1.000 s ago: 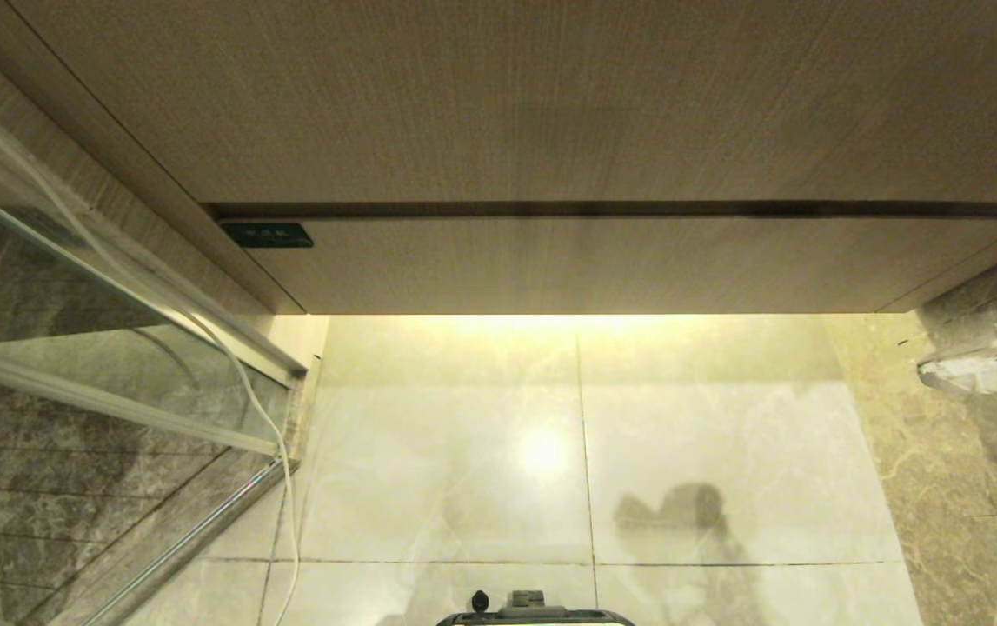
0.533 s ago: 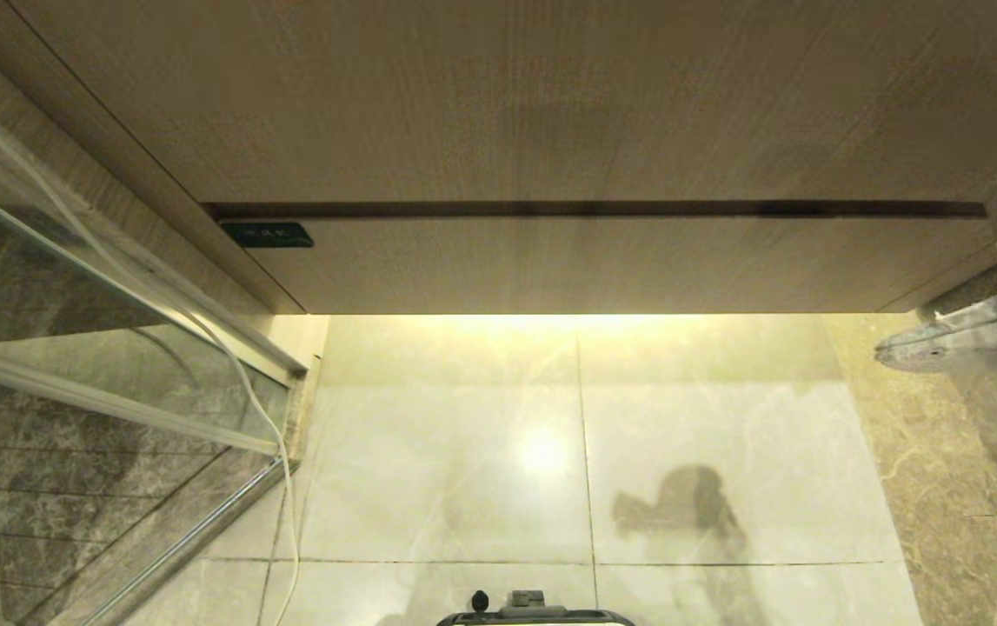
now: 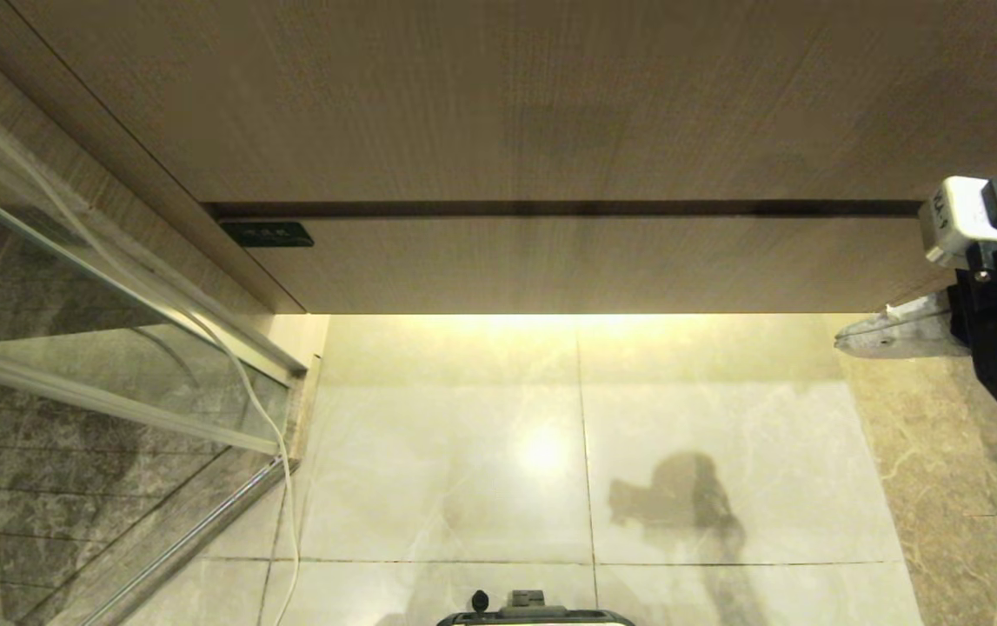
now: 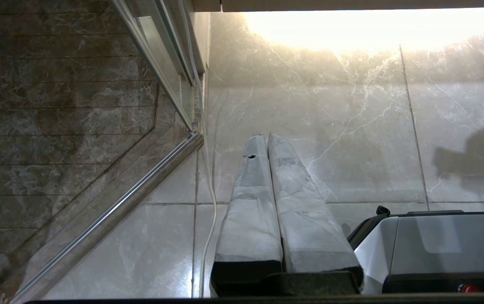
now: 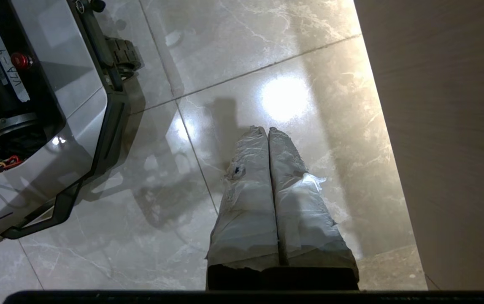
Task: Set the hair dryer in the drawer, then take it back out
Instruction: Pull open the drawer
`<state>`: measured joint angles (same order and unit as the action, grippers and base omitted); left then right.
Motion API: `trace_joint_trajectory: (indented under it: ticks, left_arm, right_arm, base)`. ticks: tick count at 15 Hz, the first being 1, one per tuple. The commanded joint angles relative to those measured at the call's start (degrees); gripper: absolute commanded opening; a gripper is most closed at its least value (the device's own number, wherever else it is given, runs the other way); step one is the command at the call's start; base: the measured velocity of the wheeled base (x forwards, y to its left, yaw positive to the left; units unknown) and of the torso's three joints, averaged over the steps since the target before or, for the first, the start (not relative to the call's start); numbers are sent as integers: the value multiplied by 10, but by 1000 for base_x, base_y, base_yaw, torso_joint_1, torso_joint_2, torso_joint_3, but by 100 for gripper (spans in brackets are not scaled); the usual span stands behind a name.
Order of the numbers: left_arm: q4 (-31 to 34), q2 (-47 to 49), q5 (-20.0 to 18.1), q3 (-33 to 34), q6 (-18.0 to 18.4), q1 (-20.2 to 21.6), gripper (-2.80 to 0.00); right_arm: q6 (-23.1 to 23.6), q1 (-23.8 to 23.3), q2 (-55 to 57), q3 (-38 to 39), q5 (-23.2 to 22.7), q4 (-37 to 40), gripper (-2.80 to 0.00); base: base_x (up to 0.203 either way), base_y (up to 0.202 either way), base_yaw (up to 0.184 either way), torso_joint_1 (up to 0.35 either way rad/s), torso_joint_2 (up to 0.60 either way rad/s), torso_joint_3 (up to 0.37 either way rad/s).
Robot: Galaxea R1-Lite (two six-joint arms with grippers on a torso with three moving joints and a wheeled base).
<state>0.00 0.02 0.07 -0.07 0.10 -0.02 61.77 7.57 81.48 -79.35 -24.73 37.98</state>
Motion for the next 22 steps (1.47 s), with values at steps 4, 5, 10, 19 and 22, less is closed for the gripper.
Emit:
trace_joint_trajectory:
  ticks: [4, 5, 10, 19, 22]
  left_arm:
    - [0, 0, 0, 0, 0, -1, -280]
    - [0, 0, 0, 0, 0, 0, -280]
    - [0, 0, 0, 0, 0, -1, -280]
    - [0, 0, 0, 0, 0, 0, -280]
    - [0, 0, 0, 0, 0, 0, -280]
  right_arm:
    - [6, 0, -4, 9, 1, 2, -280]
    - [6, -1, -6, 10, 2, 1, -280]
    - [6, -5, -7, 7, 15, 2, -280]
    - [25, -7, -12, 18, 16, 13, -280]
    - [56, -4, -4, 25, 15, -1, -280]
  base:
    - [0, 0, 0, 0, 0, 0]
    - [0, 0, 0, 0, 0, 0]
    - [0, 0, 0, 0, 0, 0]
    - [0, 0, 0, 0, 0, 0]
    - [0, 0, 0, 0, 0, 0]
